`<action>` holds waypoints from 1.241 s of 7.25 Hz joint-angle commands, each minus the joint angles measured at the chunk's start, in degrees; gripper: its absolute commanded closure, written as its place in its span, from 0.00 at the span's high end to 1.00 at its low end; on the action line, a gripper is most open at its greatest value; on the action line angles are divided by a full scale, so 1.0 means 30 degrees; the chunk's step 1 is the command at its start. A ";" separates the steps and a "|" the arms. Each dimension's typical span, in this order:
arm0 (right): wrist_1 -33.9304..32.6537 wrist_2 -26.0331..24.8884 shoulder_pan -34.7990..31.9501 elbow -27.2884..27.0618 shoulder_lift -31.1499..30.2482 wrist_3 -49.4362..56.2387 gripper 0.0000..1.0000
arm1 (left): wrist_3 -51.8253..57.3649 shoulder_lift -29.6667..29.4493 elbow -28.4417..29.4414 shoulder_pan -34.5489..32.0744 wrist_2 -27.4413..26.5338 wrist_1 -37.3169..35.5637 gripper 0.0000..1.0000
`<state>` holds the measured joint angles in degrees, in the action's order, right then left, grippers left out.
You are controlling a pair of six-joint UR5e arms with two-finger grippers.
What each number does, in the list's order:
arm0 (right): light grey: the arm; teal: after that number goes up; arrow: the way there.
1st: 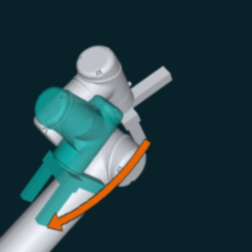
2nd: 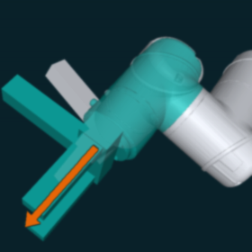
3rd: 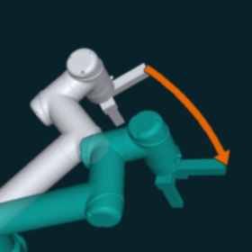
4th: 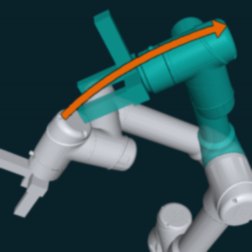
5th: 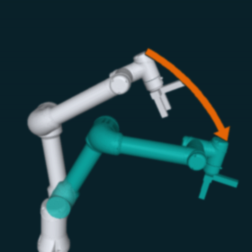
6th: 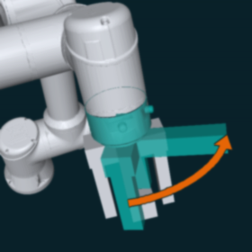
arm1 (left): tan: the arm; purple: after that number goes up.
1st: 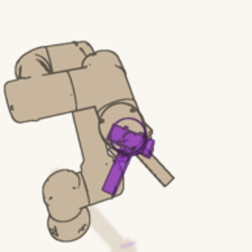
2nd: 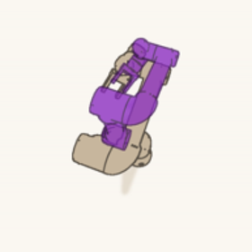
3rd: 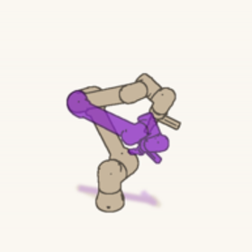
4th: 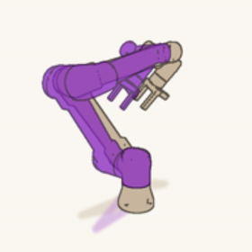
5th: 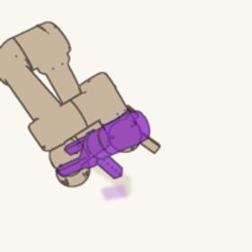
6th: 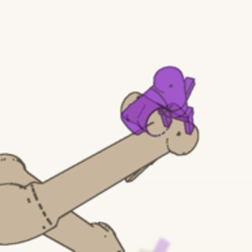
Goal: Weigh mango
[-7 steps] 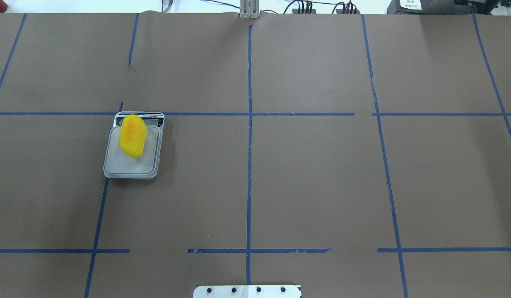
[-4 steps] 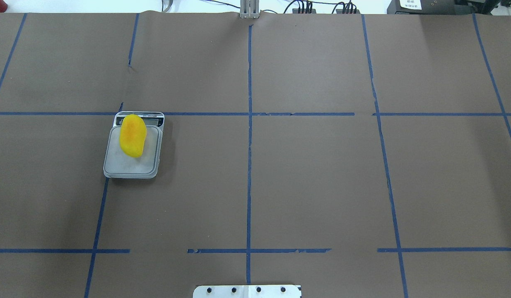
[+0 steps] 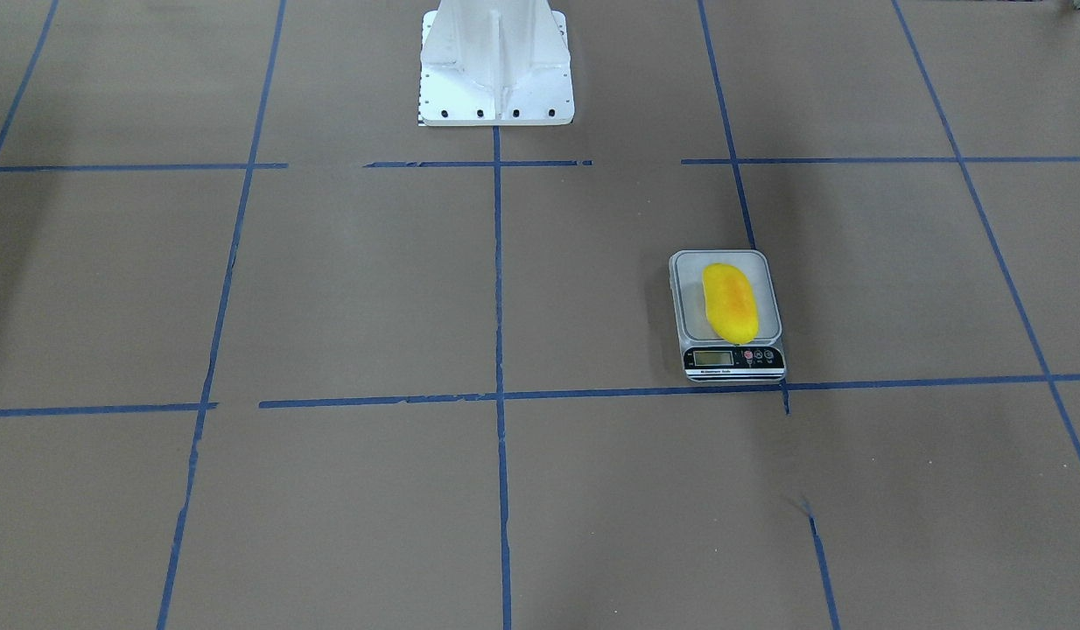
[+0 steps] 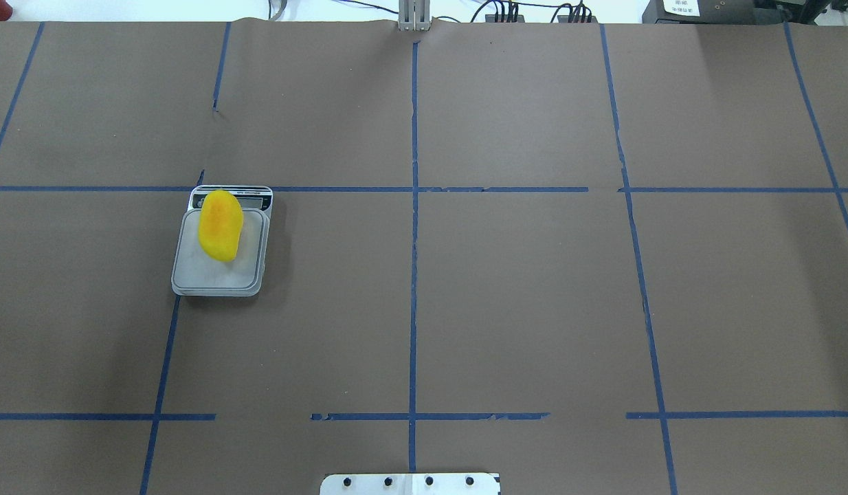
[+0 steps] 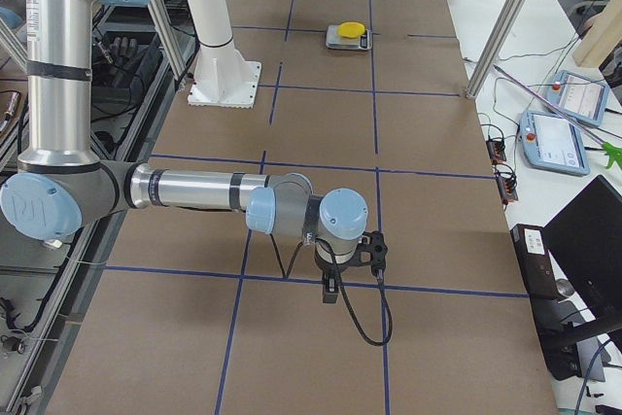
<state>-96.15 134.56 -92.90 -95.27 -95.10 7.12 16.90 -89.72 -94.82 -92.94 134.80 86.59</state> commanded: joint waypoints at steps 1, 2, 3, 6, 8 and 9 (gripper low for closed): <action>0.0000 0.0000 0.0000 0.0000 0.0000 0.0001 1.00 | -0.0125 -0.0211 0.0170 0.0014 0.0038 -0.0064 1.00; 0.0000 0.0000 0.0000 0.0000 0.0000 0.0001 1.00 | -0.0125 -0.0240 0.0112 0.0130 0.0155 0.0023 1.00; 0.0000 0.0000 0.0000 0.0000 0.0000 0.0001 1.00 | -0.0096 -0.0240 0.0082 0.0131 0.0127 0.0053 1.00; 0.0000 0.0000 0.0000 0.0000 0.0000 0.0001 1.00 | -0.0096 -0.0328 -0.0063 0.0131 0.0040 0.0170 1.00; 0.0000 0.0000 0.0000 0.0000 0.0000 0.0001 1.00 | -0.0038 -0.0415 -0.0035 0.0131 0.0125 0.0170 1.00; 0.0000 0.0000 0.0000 0.0000 0.0000 0.0001 1.00 | -0.0067 -0.0445 -0.0006 0.0131 0.0127 0.0199 1.00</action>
<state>-96.15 134.56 -92.90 -95.27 -95.10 7.12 16.72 -90.90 -94.86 -92.55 135.07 87.12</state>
